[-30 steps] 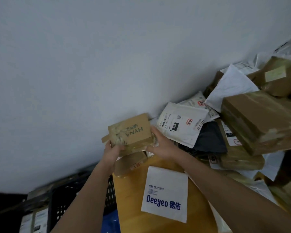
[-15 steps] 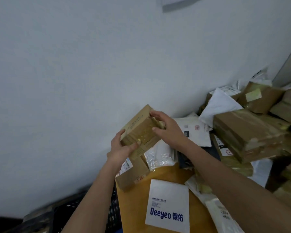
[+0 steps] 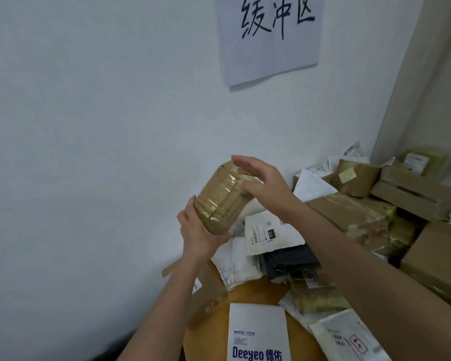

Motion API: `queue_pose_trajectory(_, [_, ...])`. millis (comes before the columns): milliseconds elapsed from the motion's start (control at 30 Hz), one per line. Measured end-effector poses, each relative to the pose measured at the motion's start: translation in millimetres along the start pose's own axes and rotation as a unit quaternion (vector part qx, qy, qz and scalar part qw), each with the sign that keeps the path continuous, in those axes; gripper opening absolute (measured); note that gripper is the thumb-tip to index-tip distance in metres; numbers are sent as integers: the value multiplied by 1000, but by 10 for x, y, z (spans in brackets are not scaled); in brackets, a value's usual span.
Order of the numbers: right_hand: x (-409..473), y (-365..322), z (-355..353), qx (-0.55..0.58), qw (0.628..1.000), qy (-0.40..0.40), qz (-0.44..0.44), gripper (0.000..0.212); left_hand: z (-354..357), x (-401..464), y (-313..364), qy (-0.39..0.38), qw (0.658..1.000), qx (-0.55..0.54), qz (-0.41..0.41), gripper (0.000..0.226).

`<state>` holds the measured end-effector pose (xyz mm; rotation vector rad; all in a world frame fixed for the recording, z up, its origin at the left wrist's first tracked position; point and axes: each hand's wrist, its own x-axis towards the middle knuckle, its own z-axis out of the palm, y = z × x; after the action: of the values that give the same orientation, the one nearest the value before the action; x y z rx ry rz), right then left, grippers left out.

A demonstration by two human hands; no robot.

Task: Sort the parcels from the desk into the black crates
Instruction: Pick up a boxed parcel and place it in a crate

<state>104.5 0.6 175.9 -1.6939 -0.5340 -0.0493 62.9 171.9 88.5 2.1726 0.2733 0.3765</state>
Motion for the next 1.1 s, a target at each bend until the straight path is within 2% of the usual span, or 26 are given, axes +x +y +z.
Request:
queue_pose_trajectory(67, [-27,-55,16,6,999,30,-15,57,-49,-54,67,-35,997,-55,-40,112])
queue_pose_trajectory(133, [-64,-48,38,17,995,92,-30,60,-97,-72,64,-75,982,-143,-94,104])
queue_pose_trajectory(233, [-128,74,13,10,989,150,-11,63,-209,-116,122,-128,916,-335,-182,79])
queue_pose_trajectory(333, [-232,182,-41,14,988,124,87,71,-312,-156,213,-161,855,-448,-207,51])
queue_pose_trajectory(433, [-348,271,-40,98,976,63,182,91,-340,-178,243,-184,835,-473,-211,30])
queue_pose_trajectory(500, [-404,359,-27,151,964,23,218,97,-350,-191,247,-200,829,-476,-214,35])
queue_pose_trajectory(533, [-425,386,-17,168,959,3,227,93,-362,-203,255,-208,827,-476,-213,45])
queue_pose_trajectory(600, [-452,400,6,184,955,-22,231,70,-391,-212,243,-227,827,-470,-210,66])
queue_pose_trajectory(667, [-465,402,23,187,957,-16,223,48,-442,-234,233,-238,830,-457,-214,66])
queue_pose_trajectory(700, [-469,407,22,188,958,-11,218,45,-475,-246,219,-243,833,-446,-219,61])
queue_pose_trajectory(800, [-465,421,15,175,961,-1,212,43,-585,-236,139,-270,859,-373,-222,65])
queue_pose_trajectory(867, [-468,421,15,168,963,-1,211,44,-658,-216,104,-265,882,-329,-211,85])
queue_pose_trajectory(967, [-476,380,31,160,965,-19,208,45,-755,-145,117,-225,892,-337,-201,126])
queue_pose_trajectory(1033, [-493,336,55,149,967,-41,202,50,-799,-109,156,-203,893,-355,-189,128])
queue_pose_trajectory(1100, [-513,281,83,139,968,-63,197,58,-812,-122,213,-191,891,-373,-173,110])
